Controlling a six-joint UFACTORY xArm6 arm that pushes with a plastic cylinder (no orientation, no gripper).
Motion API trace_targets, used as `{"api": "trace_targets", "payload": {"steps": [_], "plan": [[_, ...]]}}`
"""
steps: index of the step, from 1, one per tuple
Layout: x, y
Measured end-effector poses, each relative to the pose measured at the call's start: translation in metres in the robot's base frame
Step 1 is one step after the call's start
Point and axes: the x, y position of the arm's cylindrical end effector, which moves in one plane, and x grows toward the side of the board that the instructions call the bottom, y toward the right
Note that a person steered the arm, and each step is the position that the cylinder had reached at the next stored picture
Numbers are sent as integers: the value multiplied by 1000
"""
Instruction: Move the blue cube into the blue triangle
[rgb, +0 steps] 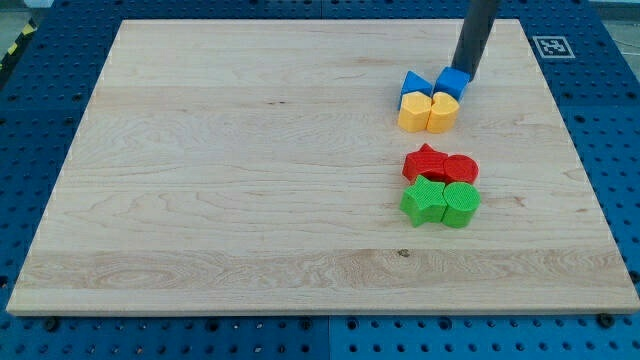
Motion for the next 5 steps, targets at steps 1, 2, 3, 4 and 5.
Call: {"api": "trace_targets", "payload": {"steps": [1,2,3,4,5], "plan": [[3,16],[15,15],[21,10],[21,-1],[21,-7]]}}
